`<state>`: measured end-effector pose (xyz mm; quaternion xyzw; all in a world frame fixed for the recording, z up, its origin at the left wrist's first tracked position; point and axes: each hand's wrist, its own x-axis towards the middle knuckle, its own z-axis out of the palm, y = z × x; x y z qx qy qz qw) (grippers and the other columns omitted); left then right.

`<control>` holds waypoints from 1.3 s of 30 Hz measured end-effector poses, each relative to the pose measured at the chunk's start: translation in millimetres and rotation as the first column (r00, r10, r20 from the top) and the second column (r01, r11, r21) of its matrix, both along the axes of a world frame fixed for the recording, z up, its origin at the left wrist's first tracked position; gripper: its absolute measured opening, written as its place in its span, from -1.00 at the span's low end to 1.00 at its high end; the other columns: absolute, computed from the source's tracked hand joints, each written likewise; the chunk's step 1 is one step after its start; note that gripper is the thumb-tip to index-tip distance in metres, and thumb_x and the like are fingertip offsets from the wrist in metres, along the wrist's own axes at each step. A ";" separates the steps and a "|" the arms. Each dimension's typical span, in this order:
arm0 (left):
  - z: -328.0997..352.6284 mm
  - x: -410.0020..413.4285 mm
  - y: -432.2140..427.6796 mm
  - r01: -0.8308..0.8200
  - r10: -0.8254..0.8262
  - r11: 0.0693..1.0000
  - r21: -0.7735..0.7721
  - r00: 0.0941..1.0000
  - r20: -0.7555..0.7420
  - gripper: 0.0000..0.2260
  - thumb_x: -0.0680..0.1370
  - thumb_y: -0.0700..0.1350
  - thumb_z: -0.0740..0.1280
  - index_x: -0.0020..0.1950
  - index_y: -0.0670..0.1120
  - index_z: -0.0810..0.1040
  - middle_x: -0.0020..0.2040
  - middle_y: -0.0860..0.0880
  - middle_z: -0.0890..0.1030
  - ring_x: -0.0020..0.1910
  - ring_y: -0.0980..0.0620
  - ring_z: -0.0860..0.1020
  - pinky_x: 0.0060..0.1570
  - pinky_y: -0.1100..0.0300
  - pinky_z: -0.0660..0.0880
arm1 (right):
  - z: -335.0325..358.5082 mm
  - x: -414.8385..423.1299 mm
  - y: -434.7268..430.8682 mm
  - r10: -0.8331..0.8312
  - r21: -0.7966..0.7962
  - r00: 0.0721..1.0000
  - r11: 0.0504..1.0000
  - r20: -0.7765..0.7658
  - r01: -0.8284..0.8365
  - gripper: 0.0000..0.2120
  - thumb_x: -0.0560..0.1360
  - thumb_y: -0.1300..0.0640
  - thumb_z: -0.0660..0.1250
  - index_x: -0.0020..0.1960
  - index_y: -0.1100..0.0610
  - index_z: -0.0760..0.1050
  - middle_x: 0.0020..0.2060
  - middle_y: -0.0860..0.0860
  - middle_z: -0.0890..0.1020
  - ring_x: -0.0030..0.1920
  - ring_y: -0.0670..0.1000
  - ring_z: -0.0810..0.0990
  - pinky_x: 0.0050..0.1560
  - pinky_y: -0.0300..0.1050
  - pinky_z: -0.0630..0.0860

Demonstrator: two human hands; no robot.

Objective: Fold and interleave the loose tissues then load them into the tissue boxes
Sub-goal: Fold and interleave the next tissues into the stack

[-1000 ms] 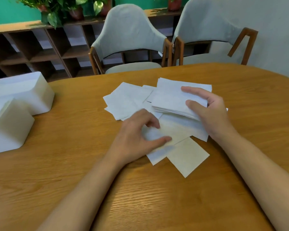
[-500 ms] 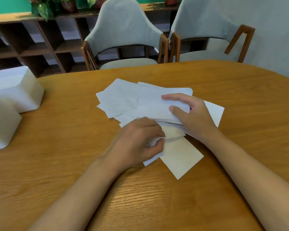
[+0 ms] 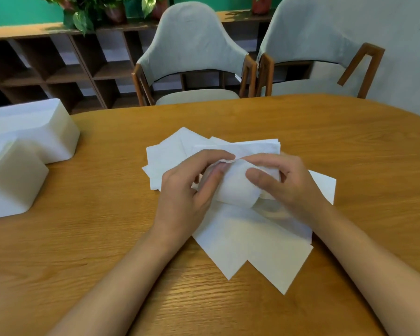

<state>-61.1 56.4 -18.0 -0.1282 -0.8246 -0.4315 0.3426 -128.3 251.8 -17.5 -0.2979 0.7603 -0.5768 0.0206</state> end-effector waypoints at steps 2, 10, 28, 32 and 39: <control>-0.1 0.2 -1.8 0.034 -0.044 0.994 0.103 0.995 0.093 -0.85 0.64 -0.14 0.41 0.20 -0.04 0.65 -0.22 0.20 0.55 -0.23 0.08 0.51 -0.17 0.28 0.44 | -2.5 0.7 -2.8 -0.076 -0.006 0.997 0.997 -0.004 0.076 -0.79 0.48 -0.04 0.49 0.00 0.08 0.72 -0.10 -0.13 0.73 -0.03 -0.03 0.68 -0.03 -0.05 0.57; -5.8 -2.7 -15.6 0.085 -0.179 0.967 0.238 0.896 0.406 -0.76 0.53 -0.12 0.55 0.13 0.06 0.58 -0.26 0.08 0.66 -0.24 0.12 0.56 -0.11 0.17 0.45 | 1.3 -2.4 1.3 -0.155 -0.124 0.983 0.978 0.095 0.166 -0.90 0.55 0.16 0.43 -0.08 0.16 0.70 -0.14 -0.02 0.73 -0.08 -0.01 0.68 -0.12 -0.15 0.56; 13.2 0.5 -36.3 0.029 -0.072 0.994 0.107 0.904 0.422 -0.91 0.46 0.06 0.59 -0.12 0.10 0.73 -0.32 0.09 0.59 -0.37 0.12 0.38 -0.32 0.26 0.33 | 6.3 5.1 -0.6 -0.013 -0.018 0.978 1.000 0.209 0.018 -0.87 0.54 0.08 0.43 0.06 0.00 0.70 -0.07 -0.09 0.74 -0.05 -0.04 0.71 -0.10 -0.21 0.60; 16.8 4.3 -33.0 -0.028 0.032 0.999 -0.015 0.928 0.372 -0.92 0.50 0.02 0.55 -0.15 0.06 0.74 -0.27 0.20 0.64 -0.24 0.18 0.53 -0.26 0.41 0.36 | 6.9 6.0 -2.1 0.059 0.022 0.974 0.998 0.218 -0.065 -0.64 0.53 0.00 0.43 0.30 -0.22 0.57 0.19 -0.23 0.64 0.18 -0.06 0.63 0.07 -0.11 0.62; 15.5 5.3 -27.7 -0.023 -0.001 0.998 0.056 0.913 0.407 -0.92 0.47 0.04 0.57 -0.15 0.07 0.75 -0.25 0.20 0.66 -0.19 0.20 0.57 -0.21 0.39 0.41 | 5.6 13.3 -11.0 0.078 0.047 0.989 0.995 0.123 -0.085 -0.27 0.54 0.10 0.45 0.55 -0.27 0.15 0.17 -0.73 0.30 0.19 -0.62 0.30 0.03 -0.66 0.30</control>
